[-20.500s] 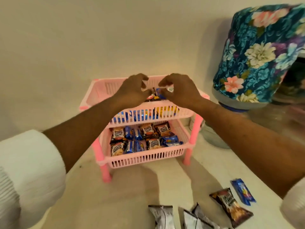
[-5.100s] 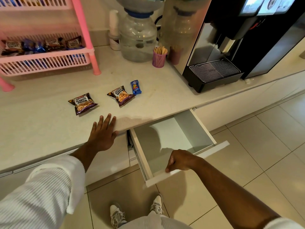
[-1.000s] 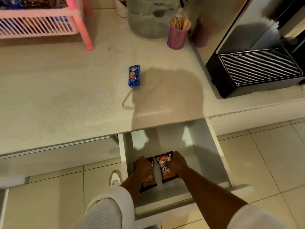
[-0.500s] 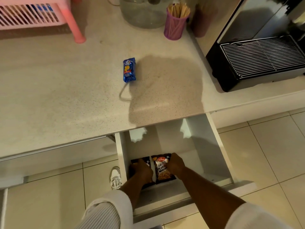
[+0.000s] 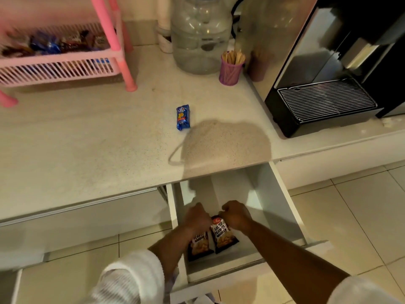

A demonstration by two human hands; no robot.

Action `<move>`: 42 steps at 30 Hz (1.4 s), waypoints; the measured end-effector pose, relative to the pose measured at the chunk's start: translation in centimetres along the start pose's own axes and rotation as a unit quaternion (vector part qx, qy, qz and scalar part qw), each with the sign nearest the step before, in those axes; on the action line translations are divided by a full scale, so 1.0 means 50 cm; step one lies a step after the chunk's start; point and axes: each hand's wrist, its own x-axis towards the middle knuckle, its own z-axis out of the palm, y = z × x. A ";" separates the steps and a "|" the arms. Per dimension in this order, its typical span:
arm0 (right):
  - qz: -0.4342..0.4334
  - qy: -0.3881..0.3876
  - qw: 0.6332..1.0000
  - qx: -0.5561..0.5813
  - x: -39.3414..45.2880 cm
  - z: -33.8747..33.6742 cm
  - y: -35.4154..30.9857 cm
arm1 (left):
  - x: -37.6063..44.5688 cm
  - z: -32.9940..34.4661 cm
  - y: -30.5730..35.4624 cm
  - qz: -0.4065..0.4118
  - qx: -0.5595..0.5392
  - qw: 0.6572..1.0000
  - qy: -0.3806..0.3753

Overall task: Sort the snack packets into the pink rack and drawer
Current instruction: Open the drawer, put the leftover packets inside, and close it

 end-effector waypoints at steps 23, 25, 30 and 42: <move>-0.148 0.229 0.957 0.098 0.082 -0.253 -0.460 | 0.062 -0.377 -0.073 0.145 0.212 0.921 0.294; -0.141 0.226 0.961 0.073 0.114 -0.256 -0.479 | 0.074 -0.376 -0.083 0.146 0.232 0.925 0.264; -0.100 0.202 0.974 0.022 0.164 -0.253 -0.514 | 0.082 -0.376 -0.083 0.145 0.256 0.923 0.247; -0.065 0.132 0.973 0.178 0.158 -0.248 -0.512 | 0.088 -0.368 -0.089 0.148 0.246 0.922 0.259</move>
